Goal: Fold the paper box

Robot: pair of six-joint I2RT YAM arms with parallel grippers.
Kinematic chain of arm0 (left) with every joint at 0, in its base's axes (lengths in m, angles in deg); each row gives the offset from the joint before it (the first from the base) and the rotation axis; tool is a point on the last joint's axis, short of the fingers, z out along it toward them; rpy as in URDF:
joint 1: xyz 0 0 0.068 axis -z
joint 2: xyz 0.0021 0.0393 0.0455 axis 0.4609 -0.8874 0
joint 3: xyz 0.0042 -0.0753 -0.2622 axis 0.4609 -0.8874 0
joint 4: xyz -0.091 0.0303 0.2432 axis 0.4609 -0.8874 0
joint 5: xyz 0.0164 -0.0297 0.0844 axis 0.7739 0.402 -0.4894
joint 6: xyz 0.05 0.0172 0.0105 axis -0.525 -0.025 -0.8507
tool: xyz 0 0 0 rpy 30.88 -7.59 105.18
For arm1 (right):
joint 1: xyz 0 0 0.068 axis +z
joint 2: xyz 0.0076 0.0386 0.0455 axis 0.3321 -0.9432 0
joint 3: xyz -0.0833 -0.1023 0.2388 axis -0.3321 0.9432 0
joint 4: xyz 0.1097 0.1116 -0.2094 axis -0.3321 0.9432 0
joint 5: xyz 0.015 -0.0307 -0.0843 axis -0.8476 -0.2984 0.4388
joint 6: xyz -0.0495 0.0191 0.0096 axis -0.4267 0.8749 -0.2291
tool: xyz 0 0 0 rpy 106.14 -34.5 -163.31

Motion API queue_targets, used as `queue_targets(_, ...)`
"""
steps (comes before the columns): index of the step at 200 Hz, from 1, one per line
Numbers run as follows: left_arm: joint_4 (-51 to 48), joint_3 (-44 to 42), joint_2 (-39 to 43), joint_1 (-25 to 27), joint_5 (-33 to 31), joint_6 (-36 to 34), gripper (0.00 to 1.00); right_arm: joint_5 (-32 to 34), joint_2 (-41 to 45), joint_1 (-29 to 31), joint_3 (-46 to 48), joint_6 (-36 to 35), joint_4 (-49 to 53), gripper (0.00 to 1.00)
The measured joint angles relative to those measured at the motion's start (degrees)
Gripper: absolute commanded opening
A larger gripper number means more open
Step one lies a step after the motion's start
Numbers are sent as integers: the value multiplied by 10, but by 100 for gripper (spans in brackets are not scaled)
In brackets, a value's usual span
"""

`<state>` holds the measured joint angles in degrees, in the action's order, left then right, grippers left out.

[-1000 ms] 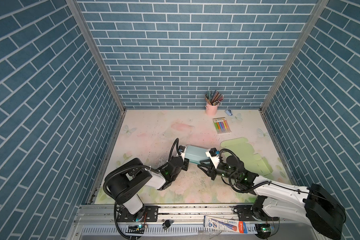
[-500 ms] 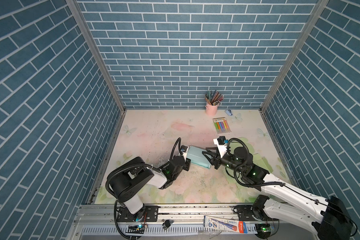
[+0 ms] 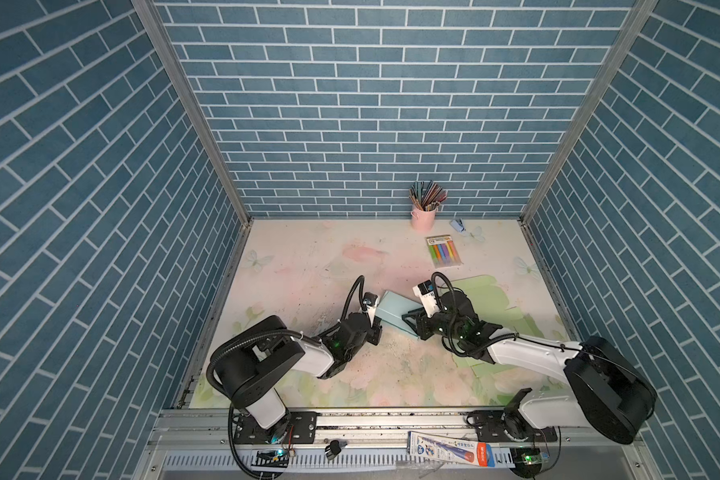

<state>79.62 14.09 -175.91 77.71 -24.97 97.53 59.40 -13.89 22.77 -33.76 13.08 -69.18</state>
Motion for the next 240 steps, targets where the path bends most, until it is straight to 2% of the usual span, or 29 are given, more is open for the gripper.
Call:
queue_targets(37,-101,-11,57,41,-6,15,71,0,-18,-1,9,2,-23,29)
queue_targets(80,-290,10,144,72,11,61,88,6,-22,-1,9,1,-27,29)
queue_targets(108,-392,33,216,62,43,86,89,9,-22,1,11,-12,-26,29)
queue_targets(131,-450,63,268,24,70,96,89,17,-23,6,11,-21,-21,30)
queue_targets(156,-472,95,302,-22,88,96,88,30,-25,18,11,-33,-11,30)
queue_targets(184,-465,141,261,-72,114,78,89,49,-28,39,0,-47,20,30)
queue_targets(214,-454,223,137,-103,149,49,89,64,-26,45,-18,-57,61,30)
queue_targets(240,-432,273,38,-122,177,29,89,72,8,46,-18,-57,109,31)
